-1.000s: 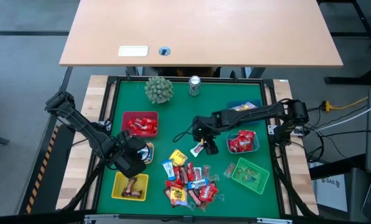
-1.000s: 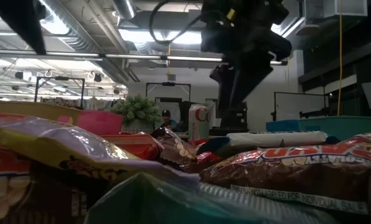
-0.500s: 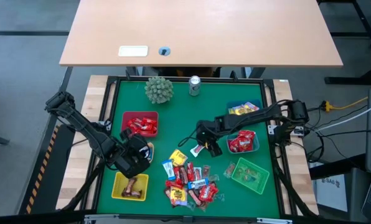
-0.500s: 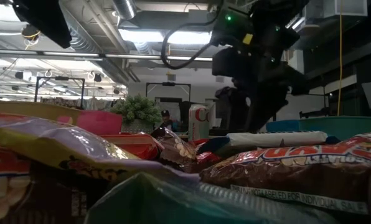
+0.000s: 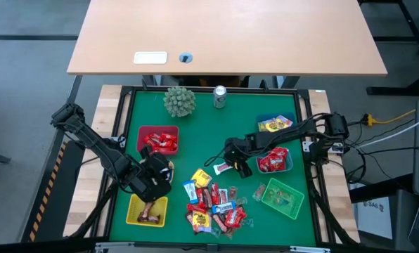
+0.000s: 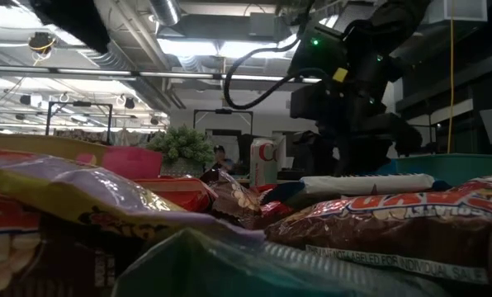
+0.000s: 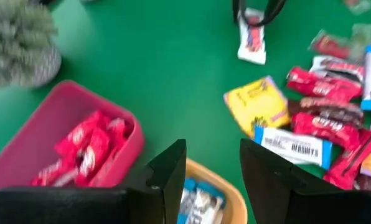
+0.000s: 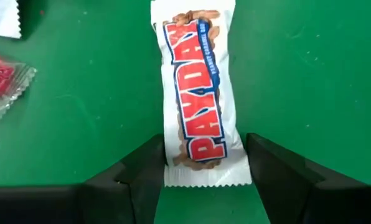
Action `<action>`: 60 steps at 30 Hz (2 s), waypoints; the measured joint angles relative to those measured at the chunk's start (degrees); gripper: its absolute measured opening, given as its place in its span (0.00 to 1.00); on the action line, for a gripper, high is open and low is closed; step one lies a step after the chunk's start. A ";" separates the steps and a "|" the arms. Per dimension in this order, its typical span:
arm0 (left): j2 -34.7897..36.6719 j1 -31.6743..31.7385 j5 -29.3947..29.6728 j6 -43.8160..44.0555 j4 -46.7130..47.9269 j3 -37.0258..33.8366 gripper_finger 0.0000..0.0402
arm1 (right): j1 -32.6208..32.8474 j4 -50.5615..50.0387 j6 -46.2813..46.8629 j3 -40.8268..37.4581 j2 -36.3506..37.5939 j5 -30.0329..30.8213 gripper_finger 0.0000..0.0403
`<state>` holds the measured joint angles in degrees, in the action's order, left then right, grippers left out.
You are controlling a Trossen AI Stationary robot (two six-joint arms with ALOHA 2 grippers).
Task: Sort candy
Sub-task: Put the white-red chocolate bar into the yellow bin
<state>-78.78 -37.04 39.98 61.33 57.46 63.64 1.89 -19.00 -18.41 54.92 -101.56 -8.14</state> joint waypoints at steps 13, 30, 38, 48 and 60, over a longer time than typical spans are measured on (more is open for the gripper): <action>0.00 3.91 2.94 -12.42 -13.22 0.00 0.34 | 0.00 -0.07 2.76 -0.22 0.00 -0.13 0.31; 0.00 10.09 -5.94 -18.97 -18.75 0.00 0.34 | -0.04 -0.50 16.21 8.28 0.07 -2.96 0.31; 0.00 12.48 -6.81 -31.98 -28.04 0.00 0.34 | -0.04 -0.15 20.00 14.73 0.09 -2.99 0.31; 0.00 14.53 -6.91 -31.83 -31.78 0.00 0.34 | -0.03 1.18 20.09 18.57 0.11 -2.99 0.31; -3.12 18.47 -13.65 -34.97 -32.47 0.02 0.34 | 0.00 3.63 20.61 18.58 0.11 -3.00 0.31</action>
<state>-81.90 -18.57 26.33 26.36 24.99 63.66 1.89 -15.37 2.20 73.49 -101.45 -11.14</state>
